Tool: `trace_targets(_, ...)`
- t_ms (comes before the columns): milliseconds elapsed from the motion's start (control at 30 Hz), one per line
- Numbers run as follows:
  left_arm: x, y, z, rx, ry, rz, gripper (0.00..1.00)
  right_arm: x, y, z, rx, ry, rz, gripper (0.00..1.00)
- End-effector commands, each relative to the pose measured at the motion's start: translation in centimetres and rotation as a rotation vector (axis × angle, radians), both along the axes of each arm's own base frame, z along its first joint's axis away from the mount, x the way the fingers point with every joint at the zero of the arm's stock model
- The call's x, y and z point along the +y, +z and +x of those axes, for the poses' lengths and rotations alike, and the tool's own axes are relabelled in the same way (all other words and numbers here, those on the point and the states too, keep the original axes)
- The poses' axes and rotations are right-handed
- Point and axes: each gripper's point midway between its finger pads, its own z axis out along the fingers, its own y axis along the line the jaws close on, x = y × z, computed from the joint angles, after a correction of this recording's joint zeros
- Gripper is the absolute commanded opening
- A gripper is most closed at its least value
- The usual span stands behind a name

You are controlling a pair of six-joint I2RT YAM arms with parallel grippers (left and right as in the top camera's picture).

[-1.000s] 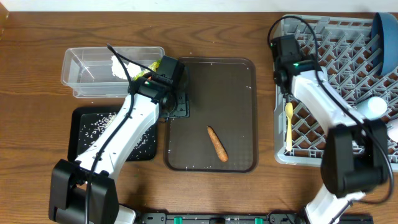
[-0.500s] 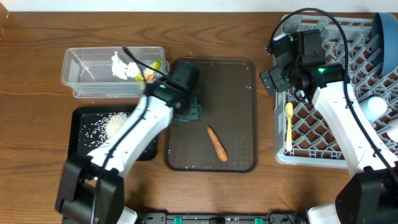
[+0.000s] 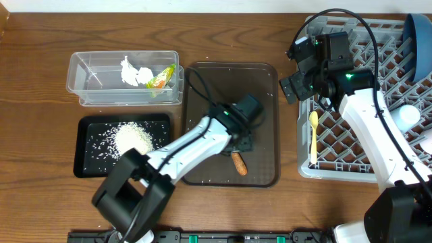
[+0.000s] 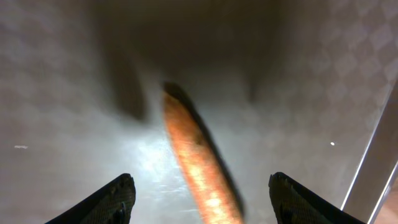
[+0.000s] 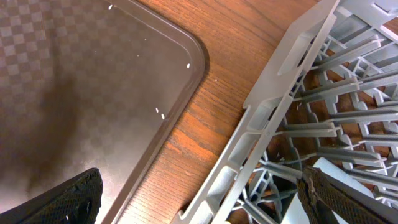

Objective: Sort waste into correct bins and load items into the dishwasher rack
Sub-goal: 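Reach the left gripper to the orange carrot on the brown tray and grasp it, then carry the carrot left and release it on the black tray beside the rice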

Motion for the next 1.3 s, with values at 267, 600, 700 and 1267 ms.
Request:
trace_targets(267, -0.4, -3.4, -1.6, 0.095, 0.015, 0.035, 0.64, 0.0, 0.1, 0.1, 0.001, -0.007, 0.016, 0.99)
trace_targets(600, -0.2, -4.1, -1.7, 0.112, 0.013, 0.049, 0.32, -1.6, 0.3, 0.7, -0.013, -0.119, -0.007, 0.99)
trace_targets(700, 0.0, -4.1, -1.5, 0.112, 0.016, 0.048, 0.25, -3.4, 0.4, 1.1, -0.023, -0.217, -0.012, 0.99)
trace_targets(1267, 11.0, 3.1, 4.8, -0.090, 0.117, 0.195, 0.06, -11.4, 0.0, 0.8, 0.013, -0.455, 0.017, 0.99)
